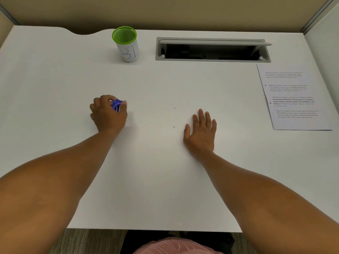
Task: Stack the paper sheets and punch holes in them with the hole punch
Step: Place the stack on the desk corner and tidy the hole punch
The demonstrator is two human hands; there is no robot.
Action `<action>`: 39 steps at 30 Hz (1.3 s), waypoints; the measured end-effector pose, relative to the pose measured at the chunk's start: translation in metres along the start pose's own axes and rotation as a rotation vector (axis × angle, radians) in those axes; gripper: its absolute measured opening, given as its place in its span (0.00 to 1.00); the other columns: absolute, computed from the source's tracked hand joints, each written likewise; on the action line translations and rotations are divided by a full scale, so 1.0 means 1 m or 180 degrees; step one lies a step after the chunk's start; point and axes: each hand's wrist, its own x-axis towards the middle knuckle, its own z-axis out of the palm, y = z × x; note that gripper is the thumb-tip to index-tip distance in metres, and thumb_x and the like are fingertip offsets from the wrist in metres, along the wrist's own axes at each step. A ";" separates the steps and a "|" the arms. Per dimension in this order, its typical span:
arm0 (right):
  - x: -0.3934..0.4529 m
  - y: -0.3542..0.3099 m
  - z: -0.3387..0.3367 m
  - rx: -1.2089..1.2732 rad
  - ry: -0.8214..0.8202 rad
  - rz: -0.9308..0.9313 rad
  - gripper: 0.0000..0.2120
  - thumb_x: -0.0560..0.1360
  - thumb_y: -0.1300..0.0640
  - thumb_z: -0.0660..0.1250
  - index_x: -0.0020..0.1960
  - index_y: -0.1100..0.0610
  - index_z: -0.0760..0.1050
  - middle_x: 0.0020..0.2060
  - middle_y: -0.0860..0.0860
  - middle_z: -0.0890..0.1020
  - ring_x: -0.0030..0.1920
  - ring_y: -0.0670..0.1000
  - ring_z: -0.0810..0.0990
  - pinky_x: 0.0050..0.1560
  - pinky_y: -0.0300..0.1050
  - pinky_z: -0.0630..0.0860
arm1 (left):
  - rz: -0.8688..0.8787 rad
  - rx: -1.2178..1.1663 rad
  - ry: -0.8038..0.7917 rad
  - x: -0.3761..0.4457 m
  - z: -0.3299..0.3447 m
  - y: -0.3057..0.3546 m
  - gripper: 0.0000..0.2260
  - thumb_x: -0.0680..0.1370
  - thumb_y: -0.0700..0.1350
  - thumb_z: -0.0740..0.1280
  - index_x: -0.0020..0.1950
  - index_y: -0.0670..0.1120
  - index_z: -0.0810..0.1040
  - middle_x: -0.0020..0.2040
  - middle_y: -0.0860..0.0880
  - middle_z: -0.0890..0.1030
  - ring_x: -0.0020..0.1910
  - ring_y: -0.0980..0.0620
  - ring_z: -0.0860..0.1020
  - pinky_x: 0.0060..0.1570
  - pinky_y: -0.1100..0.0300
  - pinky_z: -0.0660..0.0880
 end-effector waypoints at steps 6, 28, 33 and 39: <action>0.010 -0.006 -0.006 0.0319 0.0018 -0.0085 0.25 0.80 0.45 0.51 0.73 0.55 0.66 0.79 0.53 0.57 0.79 0.52 0.48 0.78 0.55 0.41 | 0.0808 -0.0321 -0.0430 -0.021 0.019 0.032 0.10 0.74 0.56 0.71 0.51 0.52 0.80 0.49 0.52 0.74 0.53 0.49 0.73 0.45 0.57 0.71; 0.053 -0.032 -0.021 0.1054 0.0028 -0.0203 0.14 0.75 0.55 0.66 0.61 0.54 0.78 0.64 0.48 0.74 0.67 0.53 0.66 0.63 0.47 0.67 | 0.1076 -0.0427 -0.2139 -0.061 0.051 0.065 0.05 0.68 0.59 0.76 0.43 0.63 0.84 0.44 0.59 0.78 0.43 0.66 0.76 0.40 0.65 0.69; 0.061 -0.043 -0.017 0.1287 -0.0135 -0.0075 0.14 0.76 0.54 0.66 0.60 0.54 0.79 0.58 0.50 0.74 0.62 0.53 0.68 0.60 0.50 0.71 | 0.1040 -0.0334 -0.2180 -0.060 0.055 0.067 0.06 0.70 0.57 0.75 0.44 0.59 0.84 0.42 0.60 0.75 0.40 0.68 0.74 0.40 0.63 0.69; 0.073 -0.047 -0.021 0.1464 -0.0261 0.0107 0.12 0.77 0.53 0.66 0.58 0.54 0.80 0.56 0.50 0.74 0.60 0.52 0.71 0.58 0.50 0.71 | 0.0846 -0.0040 -0.2196 -0.063 0.064 0.070 0.08 0.73 0.55 0.73 0.48 0.53 0.81 0.41 0.63 0.75 0.46 0.58 0.77 0.46 0.59 0.75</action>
